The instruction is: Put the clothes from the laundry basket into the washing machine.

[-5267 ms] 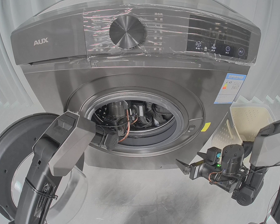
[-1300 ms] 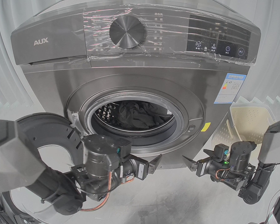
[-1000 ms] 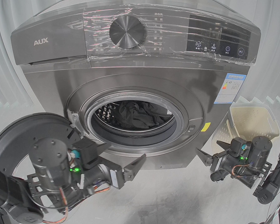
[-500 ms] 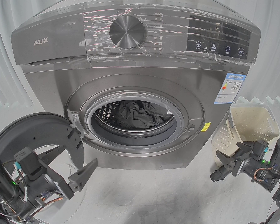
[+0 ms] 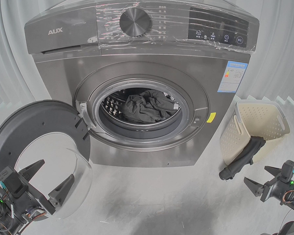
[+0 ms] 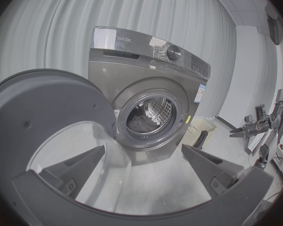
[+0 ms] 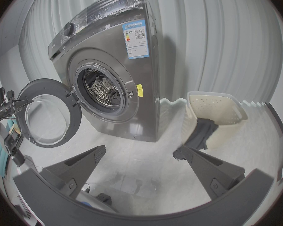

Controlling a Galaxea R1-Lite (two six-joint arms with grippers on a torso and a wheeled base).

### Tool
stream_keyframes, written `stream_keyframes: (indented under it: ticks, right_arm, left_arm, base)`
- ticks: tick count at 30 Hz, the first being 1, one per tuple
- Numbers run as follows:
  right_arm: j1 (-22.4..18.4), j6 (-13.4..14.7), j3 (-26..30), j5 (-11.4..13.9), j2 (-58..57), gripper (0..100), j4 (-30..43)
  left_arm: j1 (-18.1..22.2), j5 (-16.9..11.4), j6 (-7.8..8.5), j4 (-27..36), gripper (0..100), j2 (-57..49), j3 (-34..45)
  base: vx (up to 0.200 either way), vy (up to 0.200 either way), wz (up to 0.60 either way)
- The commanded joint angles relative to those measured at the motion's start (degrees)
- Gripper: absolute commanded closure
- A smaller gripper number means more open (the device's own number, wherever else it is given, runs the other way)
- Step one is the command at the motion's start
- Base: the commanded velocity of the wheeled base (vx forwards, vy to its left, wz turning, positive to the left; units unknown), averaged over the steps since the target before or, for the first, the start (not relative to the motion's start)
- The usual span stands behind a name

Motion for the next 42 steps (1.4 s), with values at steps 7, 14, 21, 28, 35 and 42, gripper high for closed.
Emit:
stream_keyframes:
  ticks: [7,14,21,28,35,42]
  right_arm:
    - [-6.3,-2.3,1.0,-1.4,-39.8,0,28.2]
    - [-13.9,-5.7,0.3,-0.6,-58.7,0,42.8]
    - [-15.1,-4.6,0.3,-5.0,-61.3,0,43.8]
    - [-20.9,-4.9,0.3,-5.2,-61.9,0,43.8]
    - [-24.7,-5.8,0.2,2.5,-66.2,0,44.7]
    - [-24.6,-5.0,0.5,5.9,-66.2,0,44.8]
  left_arm:
    - [9.8,-0.1,1.3,20.6,0,-25.6,2.0]
    - [19.3,-0.7,1.3,32.8,0,-33.7,2.0]
    - [26.5,-5.6,1.39,43.7,0,-50.3,2.0]
    - [31.6,-8.8,1.39,49.1,0,-54.3,2.0]
    - [39.4,-9.4,2.27,49.1,0,-54.9,2.0]
    - [41.9,-12.1,7.98,49.3,0,-59.3,2.0]
  base:
    - [-0.143,0.0,0.0]
    - [0.0,0.0,0.0]
    - [0.0,0.0,0.0]
    - [0.0,0.0,0.0]
    - [0.0,0.0,0.0]
    - [0.0,0.0,0.0]
